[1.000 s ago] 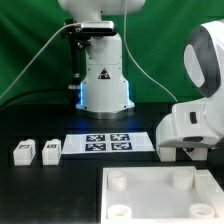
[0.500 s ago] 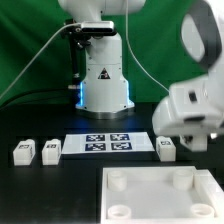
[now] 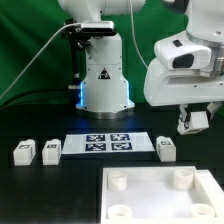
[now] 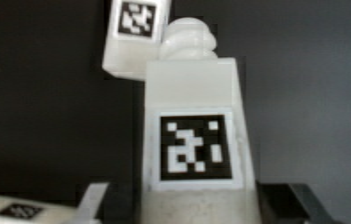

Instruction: Assemble one leg

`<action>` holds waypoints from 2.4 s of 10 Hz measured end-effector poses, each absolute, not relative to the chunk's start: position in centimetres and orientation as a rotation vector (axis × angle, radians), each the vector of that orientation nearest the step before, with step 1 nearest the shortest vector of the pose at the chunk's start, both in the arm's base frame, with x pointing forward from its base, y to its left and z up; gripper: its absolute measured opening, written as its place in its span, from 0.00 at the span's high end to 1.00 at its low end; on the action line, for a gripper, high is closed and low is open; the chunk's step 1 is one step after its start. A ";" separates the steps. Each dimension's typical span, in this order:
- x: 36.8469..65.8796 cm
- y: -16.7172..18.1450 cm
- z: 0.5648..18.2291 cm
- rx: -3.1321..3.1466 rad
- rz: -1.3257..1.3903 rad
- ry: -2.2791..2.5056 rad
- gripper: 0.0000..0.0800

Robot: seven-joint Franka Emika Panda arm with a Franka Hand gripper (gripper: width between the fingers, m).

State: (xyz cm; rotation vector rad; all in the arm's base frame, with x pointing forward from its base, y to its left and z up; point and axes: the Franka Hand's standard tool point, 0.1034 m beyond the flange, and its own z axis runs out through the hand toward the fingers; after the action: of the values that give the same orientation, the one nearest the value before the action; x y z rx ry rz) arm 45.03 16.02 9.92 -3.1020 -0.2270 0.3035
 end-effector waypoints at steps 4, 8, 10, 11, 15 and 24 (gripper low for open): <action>53.2 11.3 15.7 -3.041 -0.407 -0.287 0.64; 53.4 10.8 15.7 -2.914 -0.898 -0.269 0.64; 52.9 10.7 14.6 -2.921 -0.877 -0.272 0.64; 53.5 10.8 14.8 -2.916 -0.893 -0.268 0.64; 60.2 10.3 15.2 -2.893 -0.977 -0.251 0.64; 61.9 11.3 10.4 -2.895 -0.929 -0.187 0.64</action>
Offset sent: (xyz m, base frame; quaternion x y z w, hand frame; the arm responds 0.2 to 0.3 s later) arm 0.0899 -0.0533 0.0676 -0.0025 0.3285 -0.0207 0.9443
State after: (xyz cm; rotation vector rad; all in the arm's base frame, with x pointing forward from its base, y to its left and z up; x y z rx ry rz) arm 61.87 11.25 10.39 -2.8947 -0.1875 -0.9293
